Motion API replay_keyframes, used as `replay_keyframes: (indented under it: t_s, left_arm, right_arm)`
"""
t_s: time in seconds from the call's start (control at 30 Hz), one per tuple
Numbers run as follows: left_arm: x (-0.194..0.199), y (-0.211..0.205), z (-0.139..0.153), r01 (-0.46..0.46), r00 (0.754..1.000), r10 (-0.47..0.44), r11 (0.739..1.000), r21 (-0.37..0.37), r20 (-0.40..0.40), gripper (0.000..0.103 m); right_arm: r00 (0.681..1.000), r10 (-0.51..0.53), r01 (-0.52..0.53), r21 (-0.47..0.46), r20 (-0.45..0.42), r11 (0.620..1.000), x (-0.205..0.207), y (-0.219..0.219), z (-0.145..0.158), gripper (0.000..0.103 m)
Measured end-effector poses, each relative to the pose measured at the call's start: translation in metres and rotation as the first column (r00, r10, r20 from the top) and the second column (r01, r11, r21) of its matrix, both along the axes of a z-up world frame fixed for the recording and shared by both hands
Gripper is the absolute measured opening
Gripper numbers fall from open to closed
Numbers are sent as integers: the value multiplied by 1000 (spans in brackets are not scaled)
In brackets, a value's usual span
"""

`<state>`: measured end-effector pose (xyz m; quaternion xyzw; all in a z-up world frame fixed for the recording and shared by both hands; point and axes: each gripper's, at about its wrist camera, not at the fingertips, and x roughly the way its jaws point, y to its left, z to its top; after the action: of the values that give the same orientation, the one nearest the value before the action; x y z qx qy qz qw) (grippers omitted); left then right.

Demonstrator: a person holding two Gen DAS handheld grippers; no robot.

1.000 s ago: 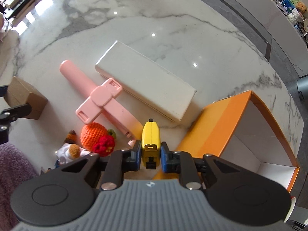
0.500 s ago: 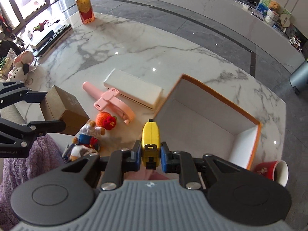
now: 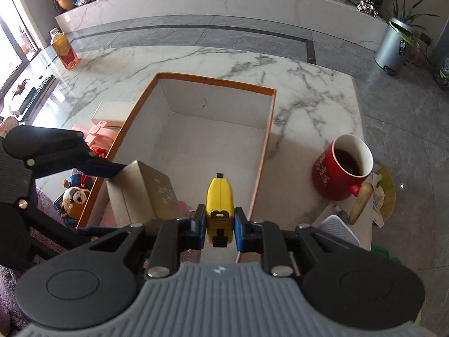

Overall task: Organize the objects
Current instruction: 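Lift the cube with the left gripper while the right gripper carries the tape measure over the box, then lower the cube into the orange box while the right gripper lowers the tape measure beside it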

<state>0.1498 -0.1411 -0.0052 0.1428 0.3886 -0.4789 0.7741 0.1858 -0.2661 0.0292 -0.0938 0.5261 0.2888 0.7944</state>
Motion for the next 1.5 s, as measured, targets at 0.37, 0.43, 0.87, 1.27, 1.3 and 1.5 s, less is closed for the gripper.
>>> replay_keyframes:
  t_s: [0.37,0.43,0.87,1.27,1.3,1.5]
  left_arm:
    - [27,-51,-55,180,982,-175,981,76,-69,70]
    - [31,-54,-60,197,979,-191,977,83,-77,70]
    - [36,-62,-89,297,945,-278,950,96,-173,70]
    - [50,-73,-97,362,901,-317,926,110,-295,70]
    - [52,-72,-99,364,897,-319,926,103,-306,71]
    - [61,-63,-99,347,874,-308,937,39,-376,78]
  right_arm:
    - [999,-26,29,77,-39,997,21,-31,-19,21]
    - [999,-22,26,83,-45,996,24,-32,-22,21]
    - [998,7,0,98,-64,995,28,-29,-31,21]
    - [995,52,-43,101,-82,994,26,-19,-35,21]
    - [995,59,-51,101,-82,994,25,-18,-35,21]
    - [992,89,-82,84,-84,993,27,-6,-36,21]
